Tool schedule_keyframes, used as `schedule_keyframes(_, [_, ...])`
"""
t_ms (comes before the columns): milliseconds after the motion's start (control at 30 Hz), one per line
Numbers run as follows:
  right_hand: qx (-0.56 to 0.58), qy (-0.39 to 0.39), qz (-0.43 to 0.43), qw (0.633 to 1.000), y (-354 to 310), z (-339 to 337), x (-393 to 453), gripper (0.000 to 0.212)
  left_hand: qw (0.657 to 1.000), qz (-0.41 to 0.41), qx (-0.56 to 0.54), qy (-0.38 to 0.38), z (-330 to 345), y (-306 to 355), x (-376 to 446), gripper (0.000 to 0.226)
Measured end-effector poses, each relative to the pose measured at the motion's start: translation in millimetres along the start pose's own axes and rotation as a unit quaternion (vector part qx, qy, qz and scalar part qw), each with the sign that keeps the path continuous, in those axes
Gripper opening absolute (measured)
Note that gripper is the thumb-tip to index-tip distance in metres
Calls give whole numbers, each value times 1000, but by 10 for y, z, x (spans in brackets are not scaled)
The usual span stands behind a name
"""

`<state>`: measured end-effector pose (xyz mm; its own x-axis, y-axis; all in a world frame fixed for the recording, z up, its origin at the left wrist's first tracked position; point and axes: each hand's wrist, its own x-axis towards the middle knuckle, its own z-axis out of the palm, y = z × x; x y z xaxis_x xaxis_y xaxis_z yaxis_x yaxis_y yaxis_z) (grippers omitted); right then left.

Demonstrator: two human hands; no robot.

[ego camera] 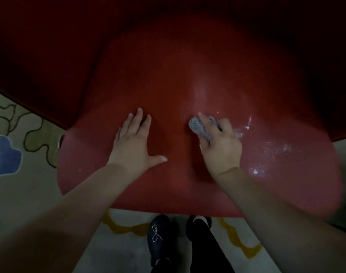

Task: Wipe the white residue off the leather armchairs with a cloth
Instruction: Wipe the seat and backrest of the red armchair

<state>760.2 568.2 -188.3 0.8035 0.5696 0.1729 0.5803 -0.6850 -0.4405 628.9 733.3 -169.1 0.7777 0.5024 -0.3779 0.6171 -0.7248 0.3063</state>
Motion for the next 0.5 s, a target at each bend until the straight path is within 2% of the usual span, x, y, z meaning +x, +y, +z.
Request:
schedule_keyframes(67, [28, -6, -34, 999, -148, 31, 15, 43, 1000, 11, -3, -2, 28, 134, 58, 123])
schedule_keyframes(167, [4, -74, -119, 990, -223, 91, -2, 54, 1000, 8, 6, -3, 71, 221, 111, 124])
schedule_keyframes(233, [-30, -76, -99, 992, -31, 44, 75, 54, 1000, 11, 15, 6, 102, 211, 115, 125])
schedule_keyframes(367, [-59, -16, 15, 998, 298, -134, 235, 43, 999, 20, 22, 12, 104, 204, 105, 126])
schedule_keyframes(500, [-29, 14, -2, 999, 39, -18, 335, 46, 999, 15, 34, 12, 95, 286, 125, 129])
